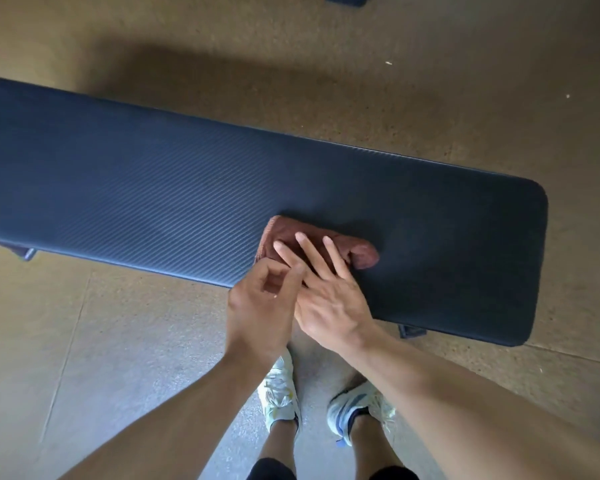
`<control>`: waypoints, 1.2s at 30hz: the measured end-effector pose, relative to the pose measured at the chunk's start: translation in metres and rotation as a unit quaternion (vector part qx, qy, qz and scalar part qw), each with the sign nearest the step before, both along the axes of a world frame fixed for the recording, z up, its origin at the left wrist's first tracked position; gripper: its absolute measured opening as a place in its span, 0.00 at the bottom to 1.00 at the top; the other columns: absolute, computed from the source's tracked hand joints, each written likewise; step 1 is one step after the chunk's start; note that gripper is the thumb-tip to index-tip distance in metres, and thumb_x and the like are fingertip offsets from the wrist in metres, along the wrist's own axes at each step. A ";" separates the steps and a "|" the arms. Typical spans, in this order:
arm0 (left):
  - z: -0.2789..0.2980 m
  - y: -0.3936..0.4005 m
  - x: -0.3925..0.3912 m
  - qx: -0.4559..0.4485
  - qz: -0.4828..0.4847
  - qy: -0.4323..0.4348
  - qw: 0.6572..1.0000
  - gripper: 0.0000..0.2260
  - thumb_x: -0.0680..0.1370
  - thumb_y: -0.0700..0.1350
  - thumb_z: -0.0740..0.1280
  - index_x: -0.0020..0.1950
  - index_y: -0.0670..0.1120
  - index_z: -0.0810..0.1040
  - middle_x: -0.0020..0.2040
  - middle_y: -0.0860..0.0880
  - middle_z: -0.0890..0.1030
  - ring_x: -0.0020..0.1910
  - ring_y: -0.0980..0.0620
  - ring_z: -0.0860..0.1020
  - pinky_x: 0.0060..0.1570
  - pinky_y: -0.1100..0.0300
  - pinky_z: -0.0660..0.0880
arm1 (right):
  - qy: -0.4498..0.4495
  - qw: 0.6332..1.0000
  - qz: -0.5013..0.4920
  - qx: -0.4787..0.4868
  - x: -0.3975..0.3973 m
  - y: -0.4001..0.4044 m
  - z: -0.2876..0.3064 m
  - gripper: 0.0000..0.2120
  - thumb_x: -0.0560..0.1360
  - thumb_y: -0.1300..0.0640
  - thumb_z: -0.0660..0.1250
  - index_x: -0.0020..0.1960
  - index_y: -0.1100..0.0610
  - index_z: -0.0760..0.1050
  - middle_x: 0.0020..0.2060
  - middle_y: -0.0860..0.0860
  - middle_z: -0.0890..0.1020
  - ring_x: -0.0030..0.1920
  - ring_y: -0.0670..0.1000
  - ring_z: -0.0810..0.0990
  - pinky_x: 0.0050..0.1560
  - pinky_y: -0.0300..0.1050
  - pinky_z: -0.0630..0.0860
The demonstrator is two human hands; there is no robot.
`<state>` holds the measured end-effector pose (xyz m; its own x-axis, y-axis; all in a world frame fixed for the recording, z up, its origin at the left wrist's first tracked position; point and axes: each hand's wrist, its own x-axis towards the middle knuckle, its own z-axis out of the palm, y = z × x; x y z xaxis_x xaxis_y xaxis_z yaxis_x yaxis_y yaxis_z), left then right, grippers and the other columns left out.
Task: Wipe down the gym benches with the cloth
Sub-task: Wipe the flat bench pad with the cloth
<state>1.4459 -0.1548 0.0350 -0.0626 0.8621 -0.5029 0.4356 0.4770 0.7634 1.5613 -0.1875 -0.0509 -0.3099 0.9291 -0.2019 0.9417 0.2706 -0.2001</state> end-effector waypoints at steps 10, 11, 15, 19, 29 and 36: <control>-0.014 0.008 -0.037 -0.001 0.033 0.008 0.999 0.10 0.75 0.59 0.69 0.39 0.55 0.79 0.37 0.55 0.84 0.43 0.52 0.83 0.48 0.42 0.82 | -0.019 0.940 -0.340 -0.027 0.036 0.125 0.004 0.27 0.85 0.41 0.48 0.83 0.45 0.55 0.84 0.50 0.52 0.83 0.59 0.45 0.80 0.66 0.41; -0.016 0.011 -0.039 0.006 0.038 0.004 0.999 0.10 0.75 0.59 0.69 0.39 0.55 0.79 0.37 0.55 0.84 0.43 0.52 0.84 0.48 0.42 0.82 | -0.017 0.935 -0.353 -0.030 0.028 0.133 0.004 0.30 0.83 0.37 0.47 0.83 0.45 0.54 0.84 0.50 0.52 0.83 0.60 0.44 0.80 0.66 0.40; -0.015 0.028 -0.043 0.046 0.043 0.007 0.998 0.10 0.76 0.57 0.70 0.41 0.53 0.79 0.37 0.54 0.84 0.42 0.52 0.83 0.48 0.43 0.81 | -0.016 0.962 -0.272 0.007 -0.004 0.117 0.004 0.33 0.81 0.33 0.50 0.82 0.45 0.58 0.83 0.49 0.58 0.83 0.59 0.50 0.80 0.65 0.43; -0.005 0.042 -0.033 0.079 0.026 0.049 0.995 0.07 0.77 0.55 0.70 0.42 0.55 0.78 0.39 0.60 0.82 0.43 0.60 0.81 0.50 0.54 0.80 | 0.003 0.994 -0.110 0.016 -0.023 0.044 0.010 0.25 0.83 0.41 0.56 0.79 0.45 0.66 0.80 0.45 0.65 0.82 0.56 0.55 0.80 0.64 0.50; -0.021 0.029 0.008 0.105 -0.063 0.109 0.986 0.14 0.80 0.49 0.65 0.66 0.55 0.75 0.74 0.58 0.71 0.73 0.60 0.68 0.65 0.70 0.63 | -0.008 0.999 -0.052 0.001 0.044 0.092 0.001 0.28 0.83 0.39 0.44 0.81 0.43 0.60 0.82 0.44 0.59 0.83 0.57 0.51 0.81 0.64 0.45; -0.025 0.010 0.053 0.105 -0.062 0.104 0.987 0.16 0.79 0.52 0.67 0.67 0.56 0.74 0.76 0.59 0.69 0.74 0.60 0.67 0.65 0.68 0.62 | 0.016 0.995 -0.096 0.035 0.081 0.057 0.000 0.23 0.85 0.46 0.52 0.79 0.48 0.67 0.80 0.46 0.64 0.82 0.57 0.56 0.81 0.62 0.50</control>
